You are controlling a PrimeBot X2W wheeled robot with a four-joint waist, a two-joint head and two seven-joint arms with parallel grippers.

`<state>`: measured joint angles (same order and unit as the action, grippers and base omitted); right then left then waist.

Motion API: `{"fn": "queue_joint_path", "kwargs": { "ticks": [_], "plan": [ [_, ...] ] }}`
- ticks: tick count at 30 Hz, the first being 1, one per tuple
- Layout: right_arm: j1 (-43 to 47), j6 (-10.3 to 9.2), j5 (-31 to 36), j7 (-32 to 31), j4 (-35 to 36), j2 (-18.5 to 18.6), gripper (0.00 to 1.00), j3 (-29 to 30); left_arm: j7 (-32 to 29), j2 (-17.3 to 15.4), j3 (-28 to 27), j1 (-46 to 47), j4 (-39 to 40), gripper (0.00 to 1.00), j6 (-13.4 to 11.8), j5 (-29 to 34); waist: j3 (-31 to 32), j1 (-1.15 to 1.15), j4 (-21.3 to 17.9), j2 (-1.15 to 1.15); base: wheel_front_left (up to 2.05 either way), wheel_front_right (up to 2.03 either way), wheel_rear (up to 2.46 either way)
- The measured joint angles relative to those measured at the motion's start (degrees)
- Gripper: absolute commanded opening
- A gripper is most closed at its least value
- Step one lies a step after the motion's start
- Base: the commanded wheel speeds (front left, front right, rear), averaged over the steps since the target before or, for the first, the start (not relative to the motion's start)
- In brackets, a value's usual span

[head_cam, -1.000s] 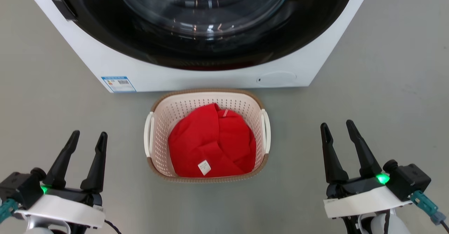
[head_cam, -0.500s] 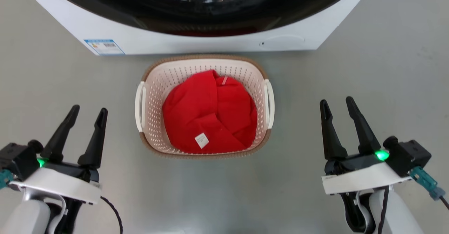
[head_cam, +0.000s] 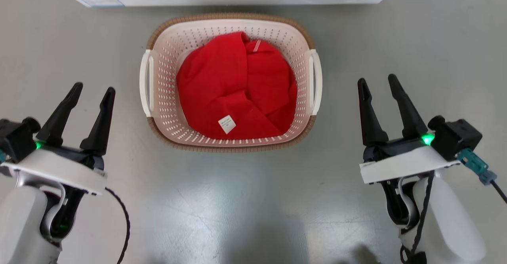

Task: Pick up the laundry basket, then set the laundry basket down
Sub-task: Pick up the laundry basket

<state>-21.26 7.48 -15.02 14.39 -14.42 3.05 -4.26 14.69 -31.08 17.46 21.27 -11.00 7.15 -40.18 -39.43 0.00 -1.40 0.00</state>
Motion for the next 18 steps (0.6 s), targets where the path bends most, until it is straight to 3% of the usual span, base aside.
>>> {"fn": "queue_joint_path", "kwargs": {
  "ticks": [18],
  "plan": [
    [-8.90,0.00,1.51,0.01,-9.25,0.23,1.00,1.38,0.01,-1.20,10.20,12.16,-7.15,1.00,0.00,-7.00,-8.28,0.00,1.20,0.00,0.00,0.00,0.00]
  ]
}}
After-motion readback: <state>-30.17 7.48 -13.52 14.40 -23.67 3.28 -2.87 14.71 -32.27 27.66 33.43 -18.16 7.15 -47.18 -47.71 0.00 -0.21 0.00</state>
